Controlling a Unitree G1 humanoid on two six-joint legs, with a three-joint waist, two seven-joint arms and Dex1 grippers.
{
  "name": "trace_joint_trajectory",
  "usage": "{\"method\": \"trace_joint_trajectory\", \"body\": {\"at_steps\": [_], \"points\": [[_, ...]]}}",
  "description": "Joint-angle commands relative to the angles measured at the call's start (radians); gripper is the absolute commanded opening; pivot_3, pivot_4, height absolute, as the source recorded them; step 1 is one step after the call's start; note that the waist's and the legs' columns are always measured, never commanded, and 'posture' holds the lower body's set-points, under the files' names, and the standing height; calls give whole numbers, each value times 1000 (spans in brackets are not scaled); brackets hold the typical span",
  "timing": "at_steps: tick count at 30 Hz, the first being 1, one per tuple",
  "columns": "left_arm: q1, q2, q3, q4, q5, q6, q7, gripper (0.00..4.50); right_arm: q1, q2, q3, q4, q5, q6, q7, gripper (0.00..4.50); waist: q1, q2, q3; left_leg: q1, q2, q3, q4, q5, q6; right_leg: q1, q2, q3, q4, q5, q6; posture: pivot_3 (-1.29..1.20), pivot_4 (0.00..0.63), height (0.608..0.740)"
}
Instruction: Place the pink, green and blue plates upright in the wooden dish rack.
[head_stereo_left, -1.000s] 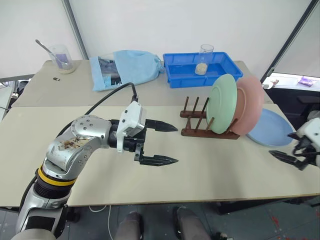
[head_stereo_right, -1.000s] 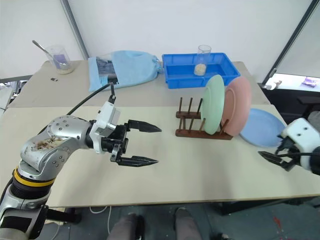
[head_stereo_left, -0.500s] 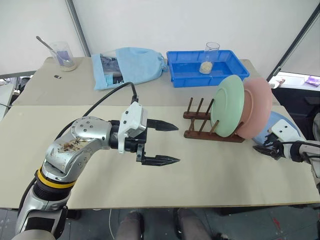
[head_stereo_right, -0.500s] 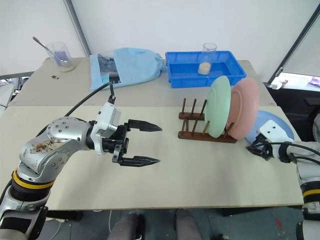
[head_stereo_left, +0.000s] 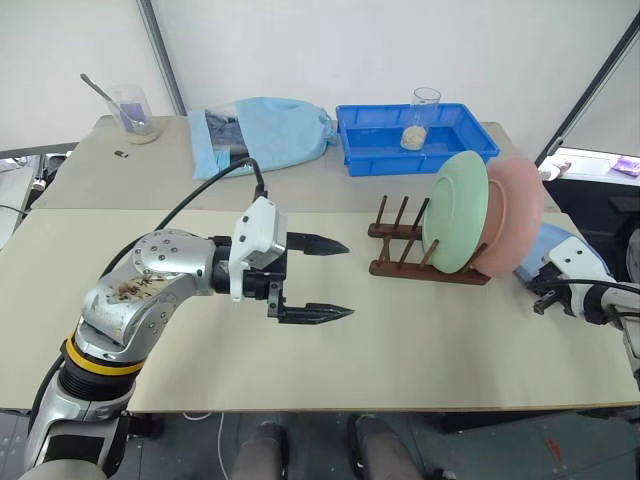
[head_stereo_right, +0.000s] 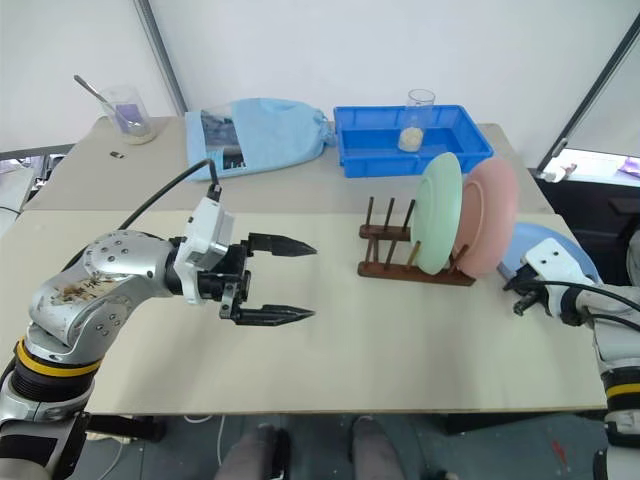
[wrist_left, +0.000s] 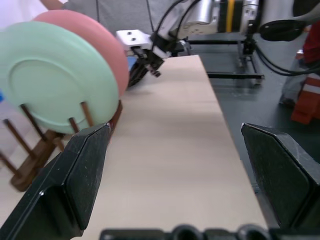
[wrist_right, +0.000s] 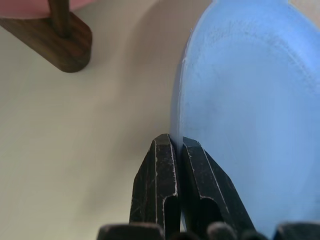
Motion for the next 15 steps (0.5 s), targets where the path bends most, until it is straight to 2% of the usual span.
{"method": "trace_joint_trajectory", "body": {"at_steps": [1,5,10,13,15], "points": [[14,30,64,3,0,4,17,4500,32,-80,-135,-102,-8,18,-76,24,2,0,0,-1,0,0,0,0,0,-1,0,0,0,0,0,0,150,740],[37,60,115,23,-1,2,35,4500,2,-162,-231,-202,-32,-11,-144,24,2,1,0,-2,0,1,0,0,0,-3,0,1,0,0,0,0,150,740],[86,118,161,37,1,-3,7,4500,-219,-217,-224,-256,-3,-83,-170,24,-21,2,1,2,2,3,-1,0,0,-2,1,0,1,0,-1,0,150,740],[84,120,158,51,10,-17,9,4500,-460,-121,-169,-326,124,-63,-137,24,-32,3,1,3,3,3,-1,0,0,-3,1,0,2,1,-2,0,150,740],[74,110,148,54,11,-21,14,4500,-560,-23,-162,-394,258,42,-116,24,-38,2,2,2,3,2,-1,0,0,-3,1,0,1,1,-2,0,150,740]]}}
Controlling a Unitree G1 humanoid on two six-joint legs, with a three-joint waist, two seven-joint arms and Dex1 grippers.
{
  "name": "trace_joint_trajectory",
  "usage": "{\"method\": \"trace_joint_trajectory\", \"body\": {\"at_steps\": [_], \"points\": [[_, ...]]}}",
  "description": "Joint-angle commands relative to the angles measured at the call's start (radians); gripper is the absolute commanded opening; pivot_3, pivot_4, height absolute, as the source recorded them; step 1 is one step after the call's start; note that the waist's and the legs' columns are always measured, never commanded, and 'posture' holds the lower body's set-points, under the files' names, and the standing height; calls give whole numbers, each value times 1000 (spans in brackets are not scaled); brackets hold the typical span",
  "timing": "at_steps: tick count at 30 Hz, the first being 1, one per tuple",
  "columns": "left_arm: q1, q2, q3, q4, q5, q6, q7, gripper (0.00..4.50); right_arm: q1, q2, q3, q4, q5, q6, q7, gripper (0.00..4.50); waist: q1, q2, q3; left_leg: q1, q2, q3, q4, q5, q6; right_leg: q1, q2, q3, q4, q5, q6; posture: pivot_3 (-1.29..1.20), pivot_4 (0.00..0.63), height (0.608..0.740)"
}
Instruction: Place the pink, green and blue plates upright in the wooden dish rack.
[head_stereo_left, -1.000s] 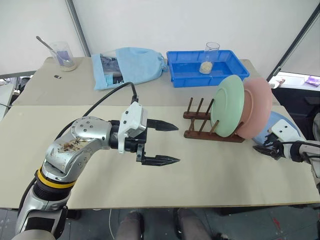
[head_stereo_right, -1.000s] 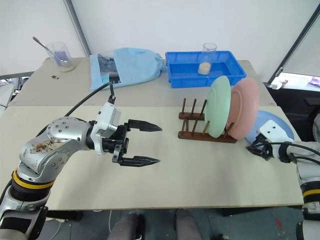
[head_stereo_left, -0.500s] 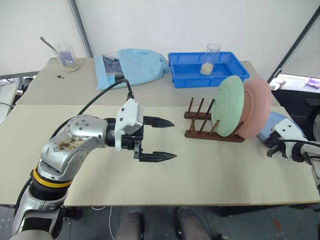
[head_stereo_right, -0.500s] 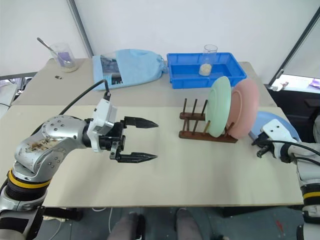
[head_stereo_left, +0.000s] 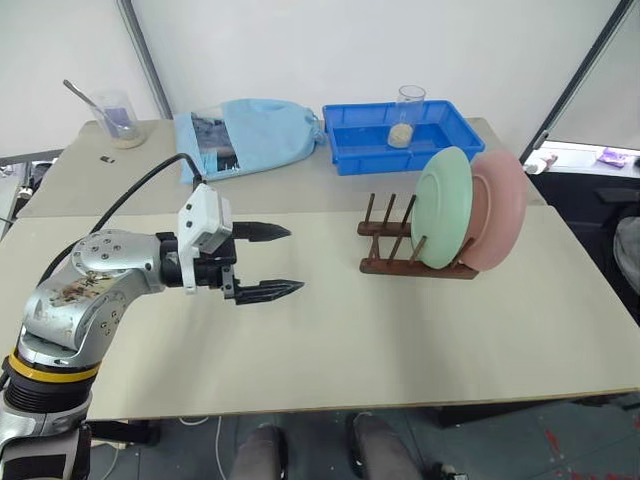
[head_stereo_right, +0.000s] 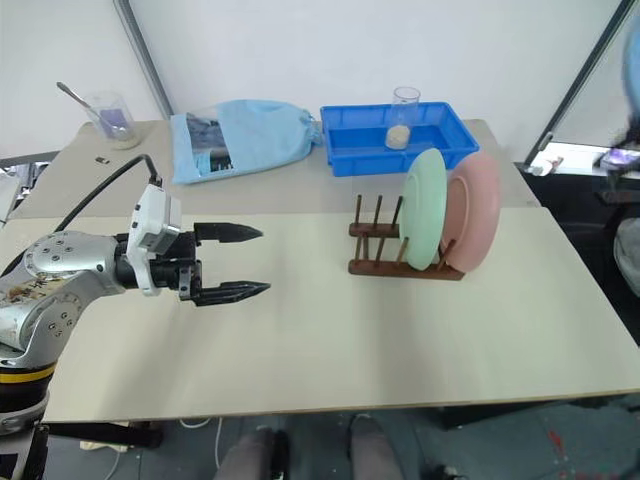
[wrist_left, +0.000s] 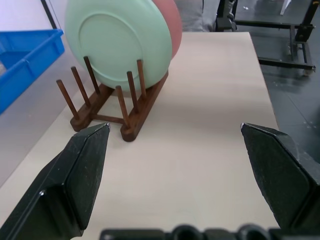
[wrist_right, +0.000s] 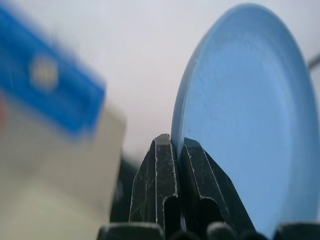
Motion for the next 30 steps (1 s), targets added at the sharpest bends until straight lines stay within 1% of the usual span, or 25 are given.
{"method": "trace_joint_trajectory", "body": {"at_steps": [1,3,4,5,8,9,11,14,16,18,22,23,30], "points": [[-27,-10,5,-10,7,-20,3,4500,-152,139,3,-156,257,162,33,24,-4,-1,0,0,1,0,0,0,0,0,0,0,0,0,0,0,150,740],[-31,-19,-1,-13,7,-20,6,4500,-206,240,-35,-228,439,319,11,24,-1,-1,0,0,1,-1,0,0,0,1,1,0,0,1,0,0,150,740],[-33,-21,-3,-11,8,-21,5,4500,-217,265,-47,-248,487,369,-2,24,2,-1,0,-1,1,-2,0,0,0,0,1,-1,1,1,0,0,150,740],[-34,-23,-5,-12,9,-22,4,4500,-227,316,-74,-280,588,447,-44,24,9,-1,0,-2,1,-2,0,0,0,0,1,-1,0,1,1,0,150,740],[-38,-29,-9,-15,8,-22,3,4500,-210,426,-133,-362,881,641,-165,24,28,-1,0,-7,1,-3,-1,0,0,-3,-1,-2,0,3,3,0,150,740],[-39,-31,-8,-16,5,-21,3,4500,-188,457,-147,-388,975,685,-218,24,32,-1,0,-9,1,-3,-2,0,0,-4,-2,-2,-1,5,1,0,150,740],[-36,-33,-5,-21,-3,-20,-2,4500,-141,497,-164,-429,1105,733,-314,24,41,-1,0,-14,0,-4,-2,-1,1,-8,-3,-3,-1,5,0,0,150,740],[-28,-35,4,-28,-17,-17,-11,4500,-67,516,-172,-463,1251,752,-436,24,51,-1,0,-22,0,-3,-2,-1,1,-17,-3,-3,-1,5,0,0,150,740],[-25,-34,18,-30,-40,-9,-18,4500,-10,501,-165,-486,1304,755,-479,24,53,-1,0,-23,-1,-3,-1,-1,1,-17,-4,-3,-1,5,0,0,150,740],[-27,-29,27,-29,-56,2,-24,4500,32,479,-159,-499,1325,750,-507,24,53,-1,0,-23,-1,-3,-1,-1,1,-17,-3,-3,-1,6,0,0,150,740],[-42,-13,29,-22,-86,42,-31,4500,87,441,-148,-510,1372,729,-544,24,49,-1,0,-21,-1,-2,0,0,1,-17,-1,-3,0,6,2,0,150,740],[-47,-11,30,-21,-94,52,-32,4500,98,434,-145,-513,1380,725,-549,24,49,-1,0,-20,0,-3,0,0,1,-16,-1,-3,0,4,4,0,150,740],[-86,-23,18,-15,-78,42,-15,4500,180,430,-125,-517,1478,688,-620,24,43,-1,0,-19,1,-2,1,2,2,-16,1,-2,1,5,2,0,150,740]]}}
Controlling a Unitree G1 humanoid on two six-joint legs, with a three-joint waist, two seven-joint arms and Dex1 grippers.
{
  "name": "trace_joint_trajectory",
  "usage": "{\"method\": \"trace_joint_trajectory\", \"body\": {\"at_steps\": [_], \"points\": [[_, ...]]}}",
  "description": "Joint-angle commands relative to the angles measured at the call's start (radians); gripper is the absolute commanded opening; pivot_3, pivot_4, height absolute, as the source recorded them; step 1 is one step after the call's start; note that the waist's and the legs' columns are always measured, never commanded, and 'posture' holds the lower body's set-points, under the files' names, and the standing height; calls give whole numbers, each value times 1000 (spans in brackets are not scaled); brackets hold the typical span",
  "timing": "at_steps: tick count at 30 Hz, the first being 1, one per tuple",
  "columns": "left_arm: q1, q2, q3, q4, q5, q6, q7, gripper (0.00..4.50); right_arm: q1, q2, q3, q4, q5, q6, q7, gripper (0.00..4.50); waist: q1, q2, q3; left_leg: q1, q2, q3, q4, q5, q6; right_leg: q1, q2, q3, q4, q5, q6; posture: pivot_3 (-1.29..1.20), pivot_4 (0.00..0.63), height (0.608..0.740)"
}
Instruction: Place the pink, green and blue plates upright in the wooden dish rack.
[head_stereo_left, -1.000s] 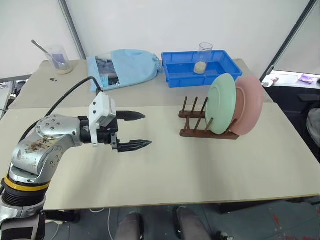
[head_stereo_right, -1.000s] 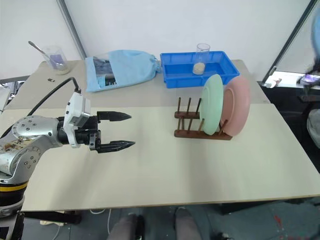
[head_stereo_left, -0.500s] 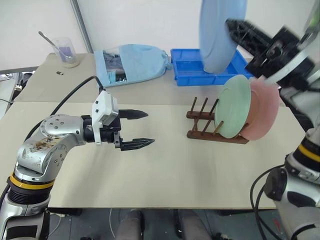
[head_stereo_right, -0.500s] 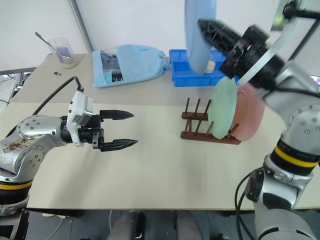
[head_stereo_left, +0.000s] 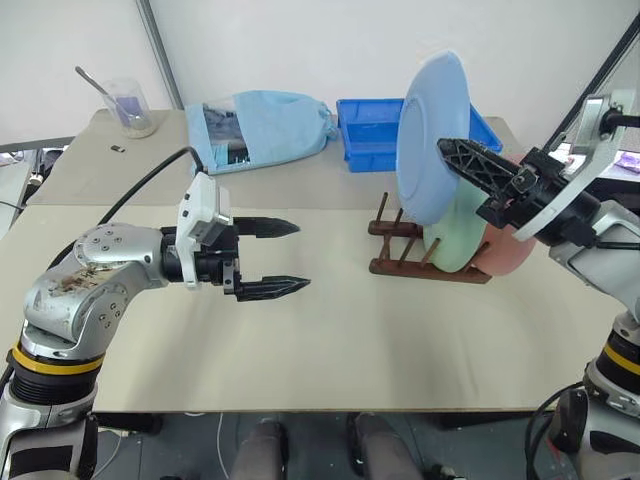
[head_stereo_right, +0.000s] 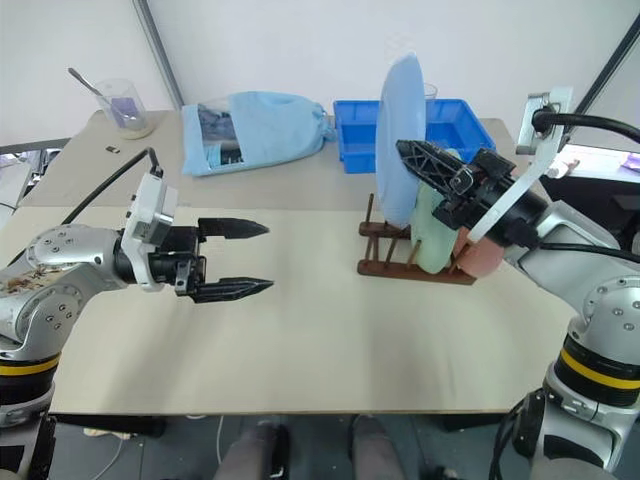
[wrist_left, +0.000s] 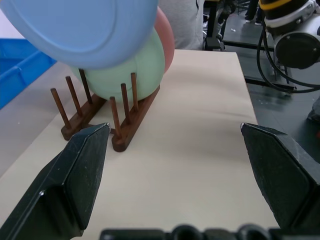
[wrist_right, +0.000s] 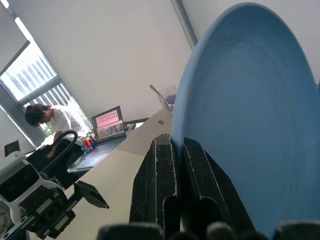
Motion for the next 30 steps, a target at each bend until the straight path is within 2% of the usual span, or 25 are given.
{"method": "trace_joint_trajectory", "body": {"at_steps": [1,10,18,24,25,30], "points": [[-31,2,10,-15,0,-3,10,4500,10,-14,0,-33,62,-50,-30,24,-1,0,0,0,0,0,0,0,0,0,0,0,0,0,0,0,150,740],[-46,-10,-8,-8,12,-10,12,4500,70,-36,51,-16,31,-75,-14,24,2,0,0,-1,0,0,0,0,0,0,0,1,-2,2,3,0,150,740],[-44,-24,-16,-13,22,-21,11,4500,44,-24,109,37,-72,-99,16,24,1,0,0,-1,0,0,1,0,0,0,0,1,-1,2,3,0,150,740],[-29,-27,-12,-25,29,-27,11,4500,33,-10,117,73,-94,-98,-5,24,3,0,0,-1,0,1,1,0,0,0,0,1,-1,2,3,0,150,740],[-27,-27,-12,-26,30,-28,12,4500,30,-10,118,74,-101,-99,-5,791,3,0,0,-1,0,1,1,0,0,0,0,1,-1,2,3,0,150,740],[-18,-27,-10,-26,36,-29,17,4500,3,-18,118,74,-165,-115,19,2420,3,0,0,-1,0,0,1,0,0,0,0,1,-1,2,3,0,150,740]]}}
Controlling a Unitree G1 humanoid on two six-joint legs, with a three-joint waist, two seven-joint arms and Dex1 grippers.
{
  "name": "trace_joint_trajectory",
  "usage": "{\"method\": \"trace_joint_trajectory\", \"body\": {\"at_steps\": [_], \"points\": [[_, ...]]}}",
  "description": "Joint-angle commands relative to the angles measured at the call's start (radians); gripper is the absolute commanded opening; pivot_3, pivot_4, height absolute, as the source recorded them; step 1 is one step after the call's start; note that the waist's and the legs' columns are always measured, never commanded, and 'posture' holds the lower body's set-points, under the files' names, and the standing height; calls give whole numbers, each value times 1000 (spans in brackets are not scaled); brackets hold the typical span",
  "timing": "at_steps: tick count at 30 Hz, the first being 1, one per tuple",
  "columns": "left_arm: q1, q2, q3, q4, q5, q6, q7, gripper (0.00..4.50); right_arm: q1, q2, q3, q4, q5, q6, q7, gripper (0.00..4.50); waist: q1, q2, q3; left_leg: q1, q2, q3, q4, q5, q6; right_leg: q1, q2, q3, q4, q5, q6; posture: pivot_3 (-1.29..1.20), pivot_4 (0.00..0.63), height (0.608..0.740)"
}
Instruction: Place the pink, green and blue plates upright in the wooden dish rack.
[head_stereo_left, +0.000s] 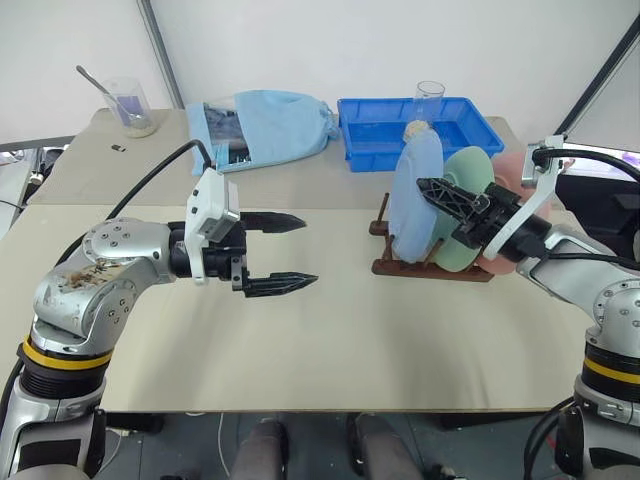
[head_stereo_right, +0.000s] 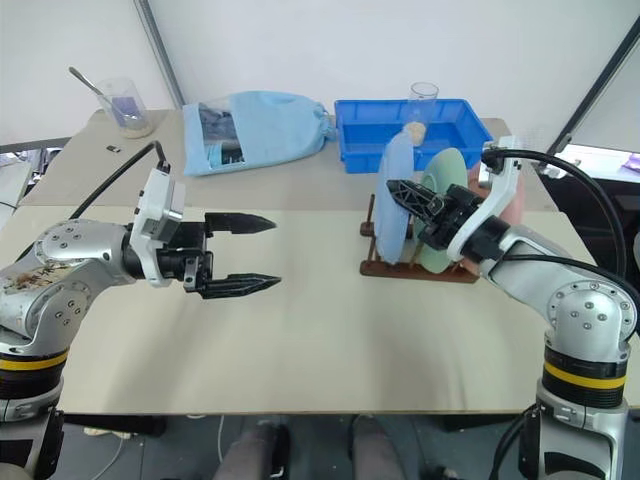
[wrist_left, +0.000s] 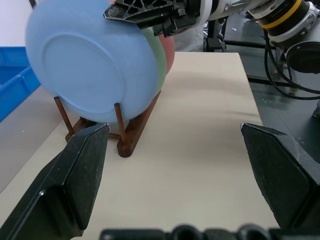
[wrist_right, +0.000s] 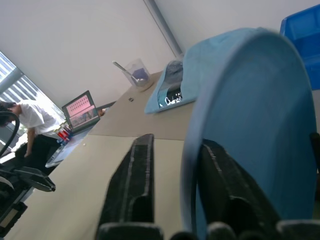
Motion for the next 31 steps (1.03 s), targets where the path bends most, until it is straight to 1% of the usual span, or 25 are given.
{"method": "trace_joint_trajectory", "body": {"at_steps": [1,5,6,8,10,11,12,13,15,17,20,23,25,28,31], "points": [[5,-1,13,-27,6,-23,7,4500,-40,-23,-20,-25,-51,-41,42,2822,0,0,0,0,0,0,0,0,0,0,0,0,0,0,0,0,150,740],[12,1,12,-26,18,-22,21,4500,-66,-79,-13,-47,-136,-51,125,4190,1,0,0,0,0,0,0,0,0,0,0,0,0,0,0,0,150,740],[14,3,10,-24,27,-24,28,4500,-74,-99,-14,-53,-154,-52,147,4456,1,0,0,0,0,0,0,0,0,0,0,0,0,0,0,0,150,740],[22,11,8,-22,50,-25,42,4500,-81,-178,-4,-79,-223,-60,235,4456,2,0,0,0,0,0,0,0,0,0,0,0,0,0,0,0,150,740],[42,41,7,-22,92,-24,52,4500,-74,-275,-35,-93,-242,-44,339,4456,4,0,0,0,0,0,0,0,0,0,0,0,0,0,0,0,150,740],[61,63,15,-24,114,-28,56,4500,-46,-349,-61,-105,-263,-46,428,4456,5,0,0,0,0,0,-1,0,0,0,0,0,-1,0,0,0,150,740],[75,78,21,-24,130,-32,57,4500,-24,-398,-77,-111,-282,-52,492,4456,6,0,0,0,0,0,-1,0,0,0,0,0,-1,-1,0,0,150,740],[102,106,33,-29,143,-28,55,4500,19,-460,-120,-114,-291,-44,574,4456,7,0,0,0,0,0,-2,0,0,0,0,0,-1,-1,0,0,150,740],[152,146,53,-40,154,-23,45,4500,100,-536,-202,-112,-295,-23,687,4456,8,0,0,0,0,0,-2,0,0,0,-1,-1,-1,-2,-1,0,150,740],[202,171,71,-48,162,-28,41,4500,191,-580,-281,-124,-313,-10,780,4456,8,0,0,0,0,1,-2,0,0,0,-1,-1,-2,-4,-3,0,150,740],[262,185,92,-47,183,-53,46,4500,368,-609,-390,-171,-399,-23,914,4456,8,0,0,1,0,2,-1,0,0,0,-3,-1,-1,-5,-6,0,150,740],[327,207,117,-48,213,-67,50,4500,640,-590,-532,-210,-598,-99,1097,4456,11,-1,-1,1,1,3,0,0,0,0,-3,-1,0,-5,-6,0,150,740],[356,207,129,-48,220,-83,50,4500,750,-564,-574,-197,-694,-171,1157,4456,11,-1,-1,3,1,4,1,0,0,1,-3,0,0,-5,-6,0,150,740],[372,194,133,-50,217,-89,59,4500,821,-520,-559,-157,-789,-282,1189,4456,9,-2,-2,3,1,5,2,0,-1,1,-4,0,0,-5,-6,0,150,740],[367,177,128,-48,212,-96,71,4500,807,-498,-518,-121,-821,-339,1189,4456,7,-2,-2,4,1,6,2,-1,-2,1,-5,0,-1,-5,-6,0,150,740]]}}
